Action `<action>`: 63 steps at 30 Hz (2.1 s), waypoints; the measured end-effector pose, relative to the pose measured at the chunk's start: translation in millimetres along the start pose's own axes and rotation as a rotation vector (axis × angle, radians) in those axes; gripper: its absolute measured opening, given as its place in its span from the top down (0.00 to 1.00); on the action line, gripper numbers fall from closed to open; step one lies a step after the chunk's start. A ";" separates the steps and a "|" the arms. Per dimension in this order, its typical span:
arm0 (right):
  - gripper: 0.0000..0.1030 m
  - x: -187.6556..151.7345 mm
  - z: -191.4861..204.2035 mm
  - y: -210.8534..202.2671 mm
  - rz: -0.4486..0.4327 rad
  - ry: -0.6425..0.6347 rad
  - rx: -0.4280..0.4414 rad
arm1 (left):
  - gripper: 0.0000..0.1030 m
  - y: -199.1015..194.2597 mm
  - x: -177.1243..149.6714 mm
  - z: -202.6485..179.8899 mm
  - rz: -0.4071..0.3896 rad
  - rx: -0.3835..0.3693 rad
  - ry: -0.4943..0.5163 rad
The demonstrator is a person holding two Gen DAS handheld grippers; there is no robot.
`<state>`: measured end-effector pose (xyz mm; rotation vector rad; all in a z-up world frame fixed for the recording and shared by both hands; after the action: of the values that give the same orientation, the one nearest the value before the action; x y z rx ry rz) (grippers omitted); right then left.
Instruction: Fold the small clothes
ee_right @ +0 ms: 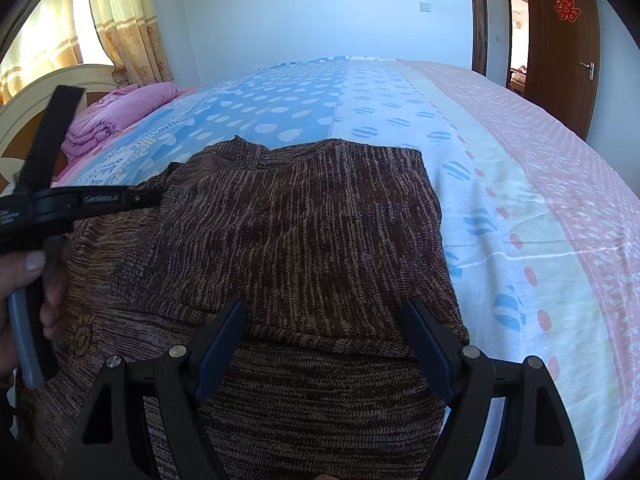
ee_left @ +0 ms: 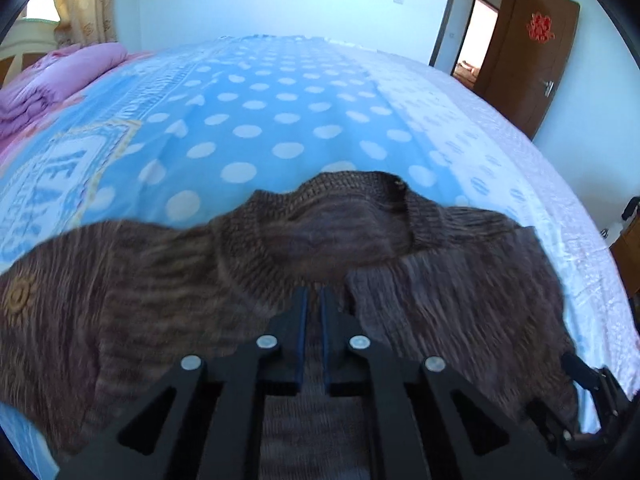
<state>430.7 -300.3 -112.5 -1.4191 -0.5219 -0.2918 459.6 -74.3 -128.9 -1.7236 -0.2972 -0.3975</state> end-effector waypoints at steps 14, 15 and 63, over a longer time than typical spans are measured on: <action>0.20 18.2 60.2 -17.8 -0.006 -0.108 -0.025 | 0.38 -26.4 -66.5 24.9 0.034 0.105 -0.001; 0.20 19.8 70.0 -12.4 0.012 -0.125 -0.010 | 0.38 -31.2 -69.0 31.8 0.032 0.105 -0.010; 0.17 -6.7 136.3 21.1 0.064 -0.337 -0.018 | 0.91 -77.2 -109.1 351.9 -0.119 -0.031 -0.745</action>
<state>412.2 -164.0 -125.1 -1.5083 -0.7477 -0.0035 363.7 288.1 -162.7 -1.8354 -0.9345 0.1782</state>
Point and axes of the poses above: each gripper's, at about its wrist camera, not at the fingertips, and y roughly the way its jaws point, z to its left, x to its top, the point moved 3 cm from there along y, roughly the way its jaws point, and after that the axes turned 14 degrees about z, right-handed, at the moved point
